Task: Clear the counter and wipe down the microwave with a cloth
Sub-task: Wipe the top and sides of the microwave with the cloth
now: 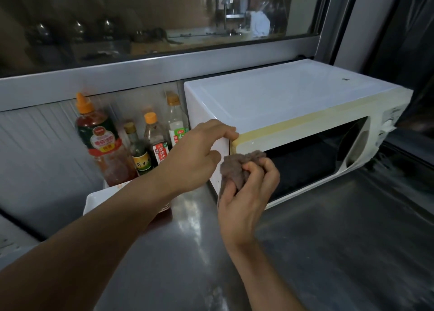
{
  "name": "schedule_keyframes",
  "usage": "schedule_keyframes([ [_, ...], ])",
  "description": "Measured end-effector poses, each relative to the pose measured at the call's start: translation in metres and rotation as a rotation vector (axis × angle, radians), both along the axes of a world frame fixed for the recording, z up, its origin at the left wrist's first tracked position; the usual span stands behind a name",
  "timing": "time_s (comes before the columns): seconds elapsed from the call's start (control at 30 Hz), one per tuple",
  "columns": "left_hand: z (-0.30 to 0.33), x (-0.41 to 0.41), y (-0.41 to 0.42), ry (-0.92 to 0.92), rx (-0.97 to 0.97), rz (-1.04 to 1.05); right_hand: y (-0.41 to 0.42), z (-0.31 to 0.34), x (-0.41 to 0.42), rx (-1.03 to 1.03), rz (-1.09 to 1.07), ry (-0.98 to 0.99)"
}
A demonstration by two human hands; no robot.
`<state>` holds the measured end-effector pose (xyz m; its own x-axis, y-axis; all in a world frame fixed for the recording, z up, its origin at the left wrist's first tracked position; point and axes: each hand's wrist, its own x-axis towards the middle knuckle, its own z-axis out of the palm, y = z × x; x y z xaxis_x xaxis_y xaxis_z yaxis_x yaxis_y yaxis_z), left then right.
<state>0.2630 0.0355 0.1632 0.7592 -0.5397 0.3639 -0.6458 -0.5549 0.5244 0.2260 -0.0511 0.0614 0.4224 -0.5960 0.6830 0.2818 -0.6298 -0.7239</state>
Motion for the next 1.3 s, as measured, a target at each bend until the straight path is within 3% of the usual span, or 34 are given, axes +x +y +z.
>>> schedule_keyframes([
  [0.13, -0.002, -0.004, -0.005, -0.020, -0.016, 0.031, 0.011, -0.034, -0.008, -0.255, 0.056, 0.126],
  [0.2, -0.002, -0.005, -0.009, -0.080, 0.008, 0.047, 0.009, -0.041, -0.005, -0.284, 0.078, 0.112],
  [0.4, -0.003, -0.008, -0.025, -0.215, 0.028, 0.143, -0.060, -0.020, 0.024, 0.036, 0.092, 0.087],
  [0.53, -0.006, -0.011, -0.029, -0.234, 0.012, 0.153, -0.099, -0.010, 0.037, 0.147, 0.063, 0.120],
  [0.67, -0.007, -0.014, -0.030, -0.220, -0.012, 0.168, -0.058, -0.015, 0.025, 0.264, 0.110, 0.090],
  [0.8, -0.010, -0.016, -0.034, -0.211, -0.018, 0.199, 0.002, -0.042, 0.007, 0.069, 0.168, 0.013],
  [0.93, -0.012, -0.015, -0.034, -0.210, -0.043, 0.203, -0.027, -0.055, 0.018, 0.064, 0.177, 0.045],
  [1.13, -0.015, -0.014, -0.032, -0.197, -0.047, 0.202, -0.109, -0.054, 0.040, 0.373, 0.074, 0.134],
  [1.3, -0.016, -0.016, -0.034, -0.199, -0.072, 0.213, -0.041, -0.066, 0.023, 0.393, 0.156, 0.133],
])
